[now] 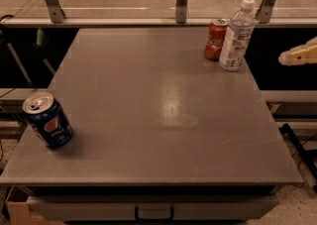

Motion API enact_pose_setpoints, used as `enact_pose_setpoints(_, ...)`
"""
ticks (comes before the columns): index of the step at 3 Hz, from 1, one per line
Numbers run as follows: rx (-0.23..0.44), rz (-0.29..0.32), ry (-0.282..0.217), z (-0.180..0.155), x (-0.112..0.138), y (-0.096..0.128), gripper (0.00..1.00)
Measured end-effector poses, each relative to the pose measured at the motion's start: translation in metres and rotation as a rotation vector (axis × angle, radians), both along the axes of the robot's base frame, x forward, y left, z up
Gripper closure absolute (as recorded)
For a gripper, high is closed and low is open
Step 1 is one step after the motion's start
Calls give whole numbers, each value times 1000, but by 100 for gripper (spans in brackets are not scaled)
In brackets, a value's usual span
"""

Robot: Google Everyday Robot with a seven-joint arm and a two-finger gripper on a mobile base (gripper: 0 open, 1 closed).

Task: Move blue plastic bottle near coke can

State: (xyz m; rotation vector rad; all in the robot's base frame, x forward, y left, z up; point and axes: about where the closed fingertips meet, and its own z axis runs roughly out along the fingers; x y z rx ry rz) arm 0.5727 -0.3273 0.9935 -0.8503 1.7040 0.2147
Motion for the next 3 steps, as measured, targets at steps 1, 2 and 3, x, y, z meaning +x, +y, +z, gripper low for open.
enact_pose_setpoints(1, -51, -8, -128, 49, -1, 3, 0)
enact_pose_setpoints(2, -129, -34, -361, 145, -29, 10, 0)
enact_pose_setpoints(3, -153, -24, -379, 146, -30, 13, 0)
